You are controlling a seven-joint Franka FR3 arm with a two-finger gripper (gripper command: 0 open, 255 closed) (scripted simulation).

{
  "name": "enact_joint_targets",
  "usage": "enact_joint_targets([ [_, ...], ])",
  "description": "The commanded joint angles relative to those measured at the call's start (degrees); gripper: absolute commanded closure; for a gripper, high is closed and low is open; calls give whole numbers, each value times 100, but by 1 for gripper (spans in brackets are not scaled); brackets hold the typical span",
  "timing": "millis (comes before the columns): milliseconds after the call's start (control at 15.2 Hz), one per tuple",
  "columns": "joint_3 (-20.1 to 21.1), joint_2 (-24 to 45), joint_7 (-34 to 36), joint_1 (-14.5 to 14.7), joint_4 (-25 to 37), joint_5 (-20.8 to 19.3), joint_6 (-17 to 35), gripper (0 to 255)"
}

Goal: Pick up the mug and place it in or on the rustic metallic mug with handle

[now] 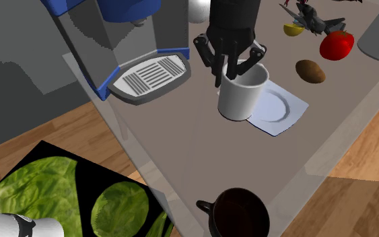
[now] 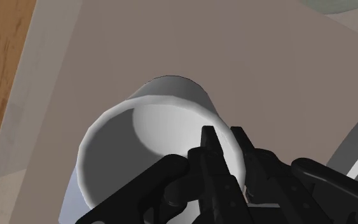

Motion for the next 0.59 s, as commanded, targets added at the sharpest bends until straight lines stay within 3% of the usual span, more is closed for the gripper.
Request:
enact_joint_targets([
  [0,6,-33,0,6,114,-8,-146,255],
  [330,12,-71,-22,13,416,-14,-483,255],
  [528,-106,-530,-198,-109,-17,-226,-447,255],
])
